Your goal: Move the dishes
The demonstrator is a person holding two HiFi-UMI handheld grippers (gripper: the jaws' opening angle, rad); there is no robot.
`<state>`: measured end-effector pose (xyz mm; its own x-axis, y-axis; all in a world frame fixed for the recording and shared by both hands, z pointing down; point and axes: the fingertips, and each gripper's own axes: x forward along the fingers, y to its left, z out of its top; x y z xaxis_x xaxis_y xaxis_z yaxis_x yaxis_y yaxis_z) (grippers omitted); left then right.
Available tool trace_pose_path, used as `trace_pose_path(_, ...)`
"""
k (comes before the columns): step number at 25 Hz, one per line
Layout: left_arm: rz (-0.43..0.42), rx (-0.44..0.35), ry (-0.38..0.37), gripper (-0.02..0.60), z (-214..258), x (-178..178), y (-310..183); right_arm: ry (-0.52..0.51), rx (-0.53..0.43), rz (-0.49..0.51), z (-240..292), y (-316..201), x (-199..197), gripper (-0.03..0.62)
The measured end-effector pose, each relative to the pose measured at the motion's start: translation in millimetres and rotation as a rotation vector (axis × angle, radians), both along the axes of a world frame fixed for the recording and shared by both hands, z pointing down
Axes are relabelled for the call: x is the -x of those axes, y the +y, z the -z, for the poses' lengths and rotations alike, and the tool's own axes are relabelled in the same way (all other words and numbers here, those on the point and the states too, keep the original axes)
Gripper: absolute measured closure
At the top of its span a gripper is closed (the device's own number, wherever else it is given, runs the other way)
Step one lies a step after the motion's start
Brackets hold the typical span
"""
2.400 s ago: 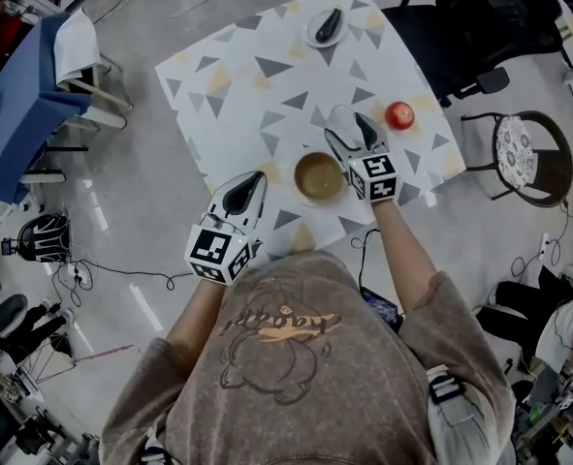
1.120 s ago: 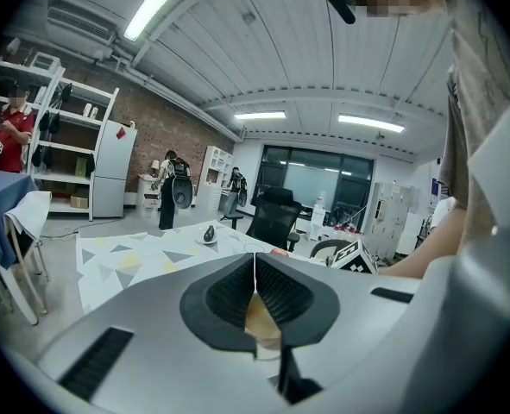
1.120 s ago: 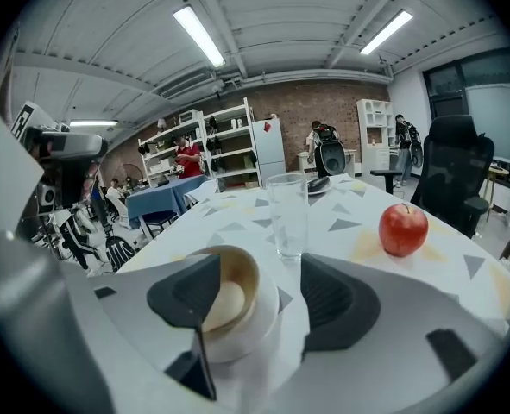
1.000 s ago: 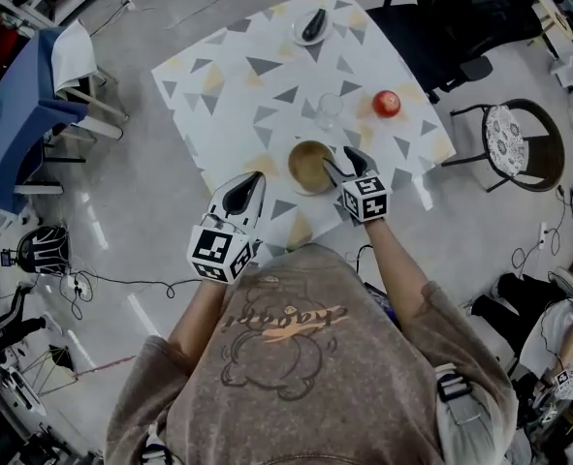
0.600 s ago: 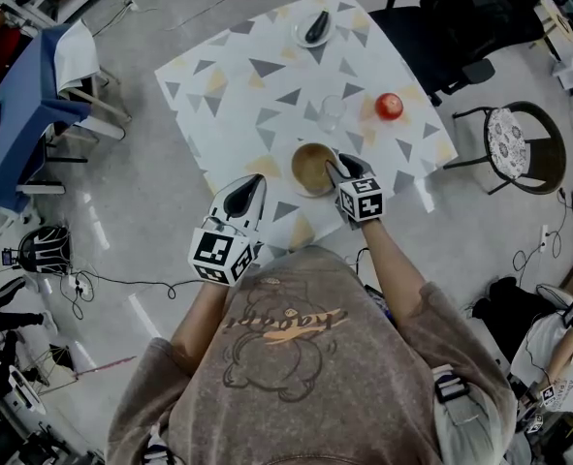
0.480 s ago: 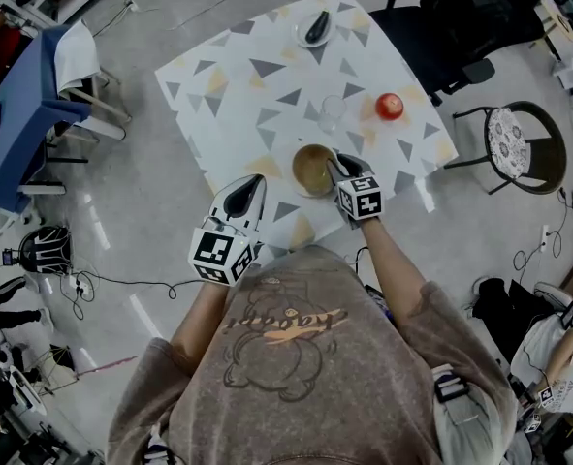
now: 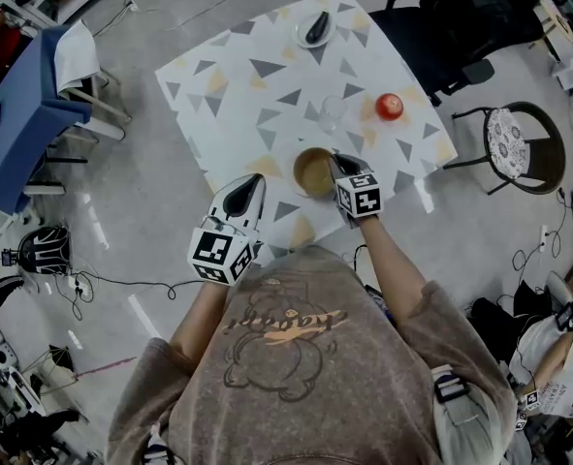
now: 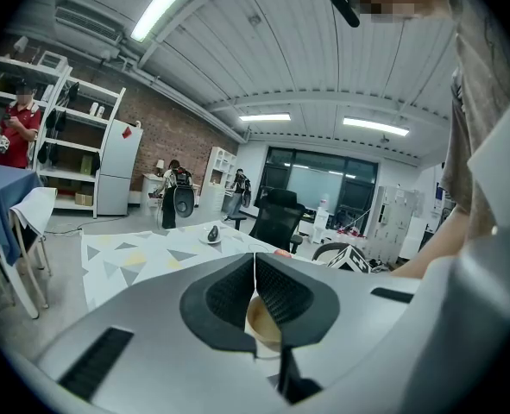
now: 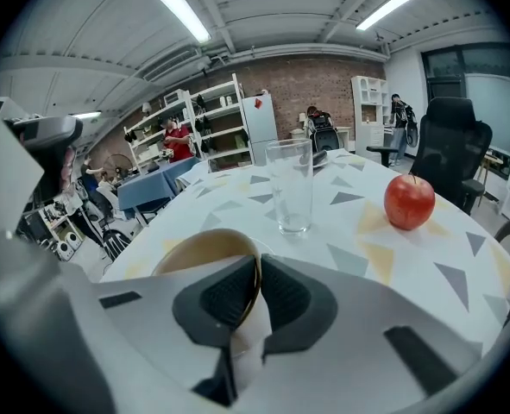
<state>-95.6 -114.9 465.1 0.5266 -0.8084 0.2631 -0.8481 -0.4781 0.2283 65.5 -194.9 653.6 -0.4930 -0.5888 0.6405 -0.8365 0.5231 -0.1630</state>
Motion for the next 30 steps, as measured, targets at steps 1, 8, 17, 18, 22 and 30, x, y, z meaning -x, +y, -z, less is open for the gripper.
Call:
trace_pose_path(1, -0.002, -0.001, 0.001, 0.561, 0, 0, 0, -0.004, -0.004, 0.002, 3, 0, 1, 0.566)
trace_pose_path(8, -0.03, -0.005, 0.01, 0.561, 1, -8, -2, -0.023, -0.06, 0.0, 31, -2, -2, 0.572)
trace_pose_path(17, -0.092, -0.01, 0.02, 0.561, 3, -25, -4, -0.052, -0.142, -0.081, 69, -6, -32, 0.574)
trace_pose_path(18, -0.1, -0.009, 0.021, 0.561, 3, -27, -4, -0.053, -0.148, -0.096, 72, -7, -38, 0.574)
trace_pose_path(22, -0.132, -0.006, 0.023, 0.561, 4, -37, -4, -0.051, -0.161, -0.169, 77, -9, -64, 0.574)
trace_pose_path(30, -0.175, -0.001, 0.015, 0.561, 3, -50, -3, -0.077, -0.134, -0.33, 65, -5, -116, 0.574)
